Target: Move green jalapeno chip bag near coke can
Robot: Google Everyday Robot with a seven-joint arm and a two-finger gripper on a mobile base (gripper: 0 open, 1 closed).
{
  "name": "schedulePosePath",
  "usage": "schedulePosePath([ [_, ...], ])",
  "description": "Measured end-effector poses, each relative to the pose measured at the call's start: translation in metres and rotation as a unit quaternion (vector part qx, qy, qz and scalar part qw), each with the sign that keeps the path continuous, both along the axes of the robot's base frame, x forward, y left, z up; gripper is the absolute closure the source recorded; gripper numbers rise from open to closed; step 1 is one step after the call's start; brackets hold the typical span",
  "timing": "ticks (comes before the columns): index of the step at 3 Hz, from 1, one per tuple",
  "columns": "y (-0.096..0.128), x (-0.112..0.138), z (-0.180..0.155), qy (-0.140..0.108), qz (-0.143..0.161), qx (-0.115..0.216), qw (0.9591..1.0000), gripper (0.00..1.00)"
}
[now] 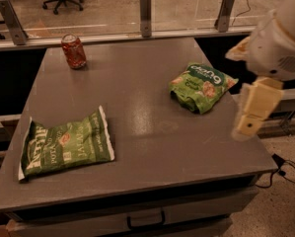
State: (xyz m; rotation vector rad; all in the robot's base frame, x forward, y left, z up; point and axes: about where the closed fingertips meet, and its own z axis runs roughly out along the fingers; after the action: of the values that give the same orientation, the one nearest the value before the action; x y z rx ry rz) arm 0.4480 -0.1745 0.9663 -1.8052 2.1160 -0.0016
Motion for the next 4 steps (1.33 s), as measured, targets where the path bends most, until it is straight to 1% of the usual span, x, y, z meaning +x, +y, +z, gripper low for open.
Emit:
schedulePosePath([
  [1, 0.094, 0.007, -0.02, 0.013, 0.114, 0.066, 0.9912, 0.0],
  [2, 0.186, -0.018, -0.025, 0.025, 0.209, 0.128, 0.9691, 0.0],
  [3, 0.202, -0.027, -0.021, 0.029, 0.223, 0.142, 0.9641, 0.0],
  [4, 0.202, -0.027, -0.021, 0.029, 0.223, 0.144, 0.9636, 0.0],
])
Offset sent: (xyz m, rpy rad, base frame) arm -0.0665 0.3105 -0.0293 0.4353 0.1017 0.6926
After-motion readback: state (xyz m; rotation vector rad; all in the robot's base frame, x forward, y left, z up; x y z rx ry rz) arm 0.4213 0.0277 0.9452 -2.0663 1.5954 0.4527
